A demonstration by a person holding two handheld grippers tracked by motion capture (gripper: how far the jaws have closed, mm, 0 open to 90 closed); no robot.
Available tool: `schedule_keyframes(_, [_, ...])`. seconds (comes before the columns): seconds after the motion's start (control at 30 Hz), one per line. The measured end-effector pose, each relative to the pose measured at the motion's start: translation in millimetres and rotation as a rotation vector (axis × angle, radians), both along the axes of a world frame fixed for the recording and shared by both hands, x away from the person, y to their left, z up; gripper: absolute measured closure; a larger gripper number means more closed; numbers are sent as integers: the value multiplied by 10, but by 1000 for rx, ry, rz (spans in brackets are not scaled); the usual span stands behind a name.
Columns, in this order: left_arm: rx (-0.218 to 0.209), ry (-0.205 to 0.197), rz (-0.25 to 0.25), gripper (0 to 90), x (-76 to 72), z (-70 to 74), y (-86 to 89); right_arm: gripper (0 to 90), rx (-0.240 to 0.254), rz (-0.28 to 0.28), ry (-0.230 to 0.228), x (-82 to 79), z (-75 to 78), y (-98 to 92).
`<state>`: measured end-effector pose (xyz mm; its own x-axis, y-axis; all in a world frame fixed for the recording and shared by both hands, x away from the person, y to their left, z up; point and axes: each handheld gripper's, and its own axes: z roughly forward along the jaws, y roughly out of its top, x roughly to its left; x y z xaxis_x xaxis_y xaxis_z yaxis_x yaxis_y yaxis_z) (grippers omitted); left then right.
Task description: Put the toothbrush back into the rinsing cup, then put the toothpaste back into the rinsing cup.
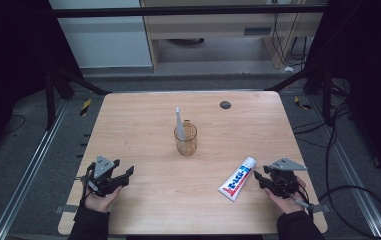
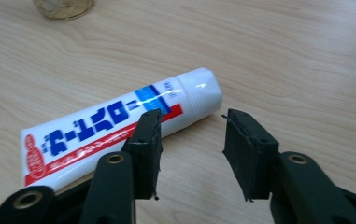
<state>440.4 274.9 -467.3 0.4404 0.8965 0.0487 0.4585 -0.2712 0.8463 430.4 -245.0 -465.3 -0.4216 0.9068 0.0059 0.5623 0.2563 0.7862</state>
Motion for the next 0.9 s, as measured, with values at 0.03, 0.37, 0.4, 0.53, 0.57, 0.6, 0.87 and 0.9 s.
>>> schedule_keyframes(0.03, [3,5,-1,387,-2,-13,3,605,4,13,7,-10,1,9])
schedule_keyframes(0.37, [53,2,31,419,26,-69,42,722,19,92,61,-45,-35,121])
schedule_keyframes(0.4, [57,5,31,419,31,-73,41,732,19,97,65,-52,-43,131])
schedule_keyframes(0.53, [68,8,30,425,40,-87,39,787,17,111,91,-78,-76,173])
schedule_keyframes(0.57, [66,7,32,426,42,-87,43,801,13,115,96,-83,-83,182])
schedule_keyframes(0.6, [63,7,34,426,43,-86,50,819,9,124,99,-85,-92,193])
schedule_keyframes(0.87, [56,24,40,417,60,-98,64,877,-2,175,129,-83,-123,287])
schedule_keyframes(0.9, [57,23,40,415,65,-99,66,881,-4,175,135,-81,-129,289])
